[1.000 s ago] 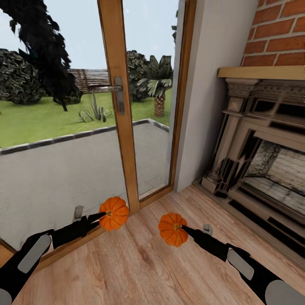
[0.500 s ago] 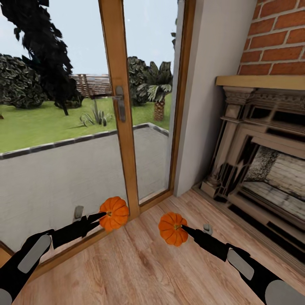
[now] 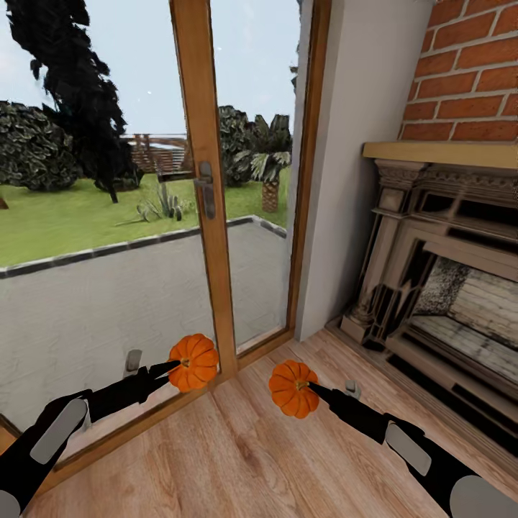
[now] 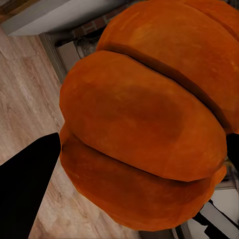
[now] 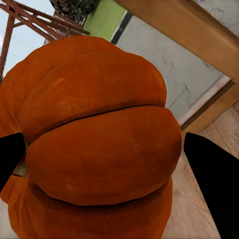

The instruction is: Place each of the two pumpkins and all three candles from the living room inside a cabinet in the living room (use any cabinet), then make sure every cabinet is closed, and position the cauldron so it is next to a table in the living room.

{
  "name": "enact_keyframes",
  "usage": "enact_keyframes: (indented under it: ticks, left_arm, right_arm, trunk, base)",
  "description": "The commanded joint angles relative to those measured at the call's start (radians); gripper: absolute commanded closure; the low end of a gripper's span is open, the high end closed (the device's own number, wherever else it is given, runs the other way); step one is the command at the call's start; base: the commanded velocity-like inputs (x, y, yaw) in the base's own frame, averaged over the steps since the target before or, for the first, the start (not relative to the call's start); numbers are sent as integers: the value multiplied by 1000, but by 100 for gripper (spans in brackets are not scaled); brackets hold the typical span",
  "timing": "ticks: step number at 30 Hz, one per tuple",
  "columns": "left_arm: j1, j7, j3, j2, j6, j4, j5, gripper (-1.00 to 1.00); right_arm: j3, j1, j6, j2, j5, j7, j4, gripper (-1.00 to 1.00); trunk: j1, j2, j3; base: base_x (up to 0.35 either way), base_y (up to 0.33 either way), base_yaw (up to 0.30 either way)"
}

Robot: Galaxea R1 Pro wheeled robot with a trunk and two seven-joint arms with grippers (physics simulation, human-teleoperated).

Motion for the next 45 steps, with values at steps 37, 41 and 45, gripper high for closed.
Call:
enact_keyframes:
  ticks: [37,41,45]
  left_arm:
    - [-1,1,-2,1,5,0,7,100]
    - [-1,1,-2,2,6,0,7,100]
    - [-1,1,-2,1,5,0,7,100]
  right_arm:
    - [5,-2,6,1,-10,-8,0,100]
    - [5,-1,6,2,-10,-11,0,100]
    - [5,-1,6,1,-10,-13,0,100]
  trunk:
    - [-142,259,176]
    - [-157,287,194]
    - [-173,315,207]
  base:
    - [0,0,0]
    - [0,0,0]
    - [0,0,0]
